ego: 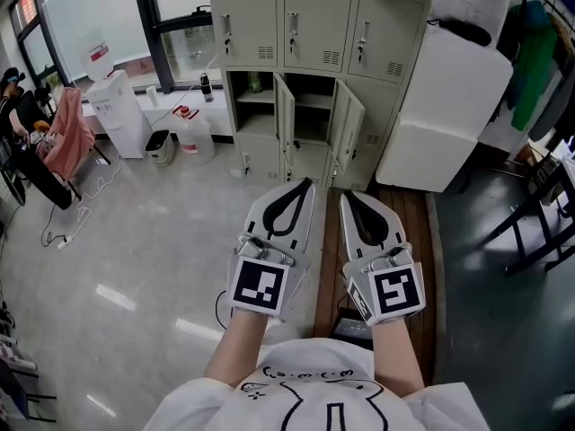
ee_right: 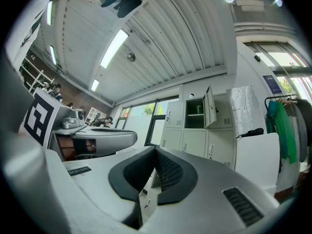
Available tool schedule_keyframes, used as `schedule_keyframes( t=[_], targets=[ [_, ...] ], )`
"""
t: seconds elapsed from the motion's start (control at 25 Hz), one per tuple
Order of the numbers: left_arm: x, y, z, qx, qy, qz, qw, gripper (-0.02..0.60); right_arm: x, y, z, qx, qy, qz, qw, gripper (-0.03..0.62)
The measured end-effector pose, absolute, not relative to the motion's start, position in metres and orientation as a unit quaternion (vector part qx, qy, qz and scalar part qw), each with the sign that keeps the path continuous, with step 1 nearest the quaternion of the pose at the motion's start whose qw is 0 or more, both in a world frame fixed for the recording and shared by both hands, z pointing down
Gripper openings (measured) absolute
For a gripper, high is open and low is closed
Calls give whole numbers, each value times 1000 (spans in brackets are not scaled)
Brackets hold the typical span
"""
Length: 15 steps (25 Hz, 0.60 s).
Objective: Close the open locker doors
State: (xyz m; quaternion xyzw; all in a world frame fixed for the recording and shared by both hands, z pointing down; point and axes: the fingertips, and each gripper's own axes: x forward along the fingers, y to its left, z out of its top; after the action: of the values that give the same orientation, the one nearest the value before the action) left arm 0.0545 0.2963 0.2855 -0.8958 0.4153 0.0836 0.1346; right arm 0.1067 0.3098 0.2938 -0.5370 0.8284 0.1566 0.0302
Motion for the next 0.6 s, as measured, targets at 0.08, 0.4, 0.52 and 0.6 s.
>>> schedule_keyframes(
  t=[0.08, 0.4, 0.52, 0.6],
  targets=[
    [56, 289, 285, -895, 417, 82, 137, 19, 108, 303, 294, -534, 830, 159, 29, 23],
    [57, 239, 280, -895, 411, 83, 150, 20, 109, 252, 288, -531, 829, 173, 26, 23],
    [55, 212, 277, -895, 408, 85, 157, 20, 109, 223, 285, -531, 826, 185, 22, 23],
    [54, 192, 274, -897, 405, 85, 156, 20, 110, 203, 282, -532, 823, 197, 15, 23]
  ],
)
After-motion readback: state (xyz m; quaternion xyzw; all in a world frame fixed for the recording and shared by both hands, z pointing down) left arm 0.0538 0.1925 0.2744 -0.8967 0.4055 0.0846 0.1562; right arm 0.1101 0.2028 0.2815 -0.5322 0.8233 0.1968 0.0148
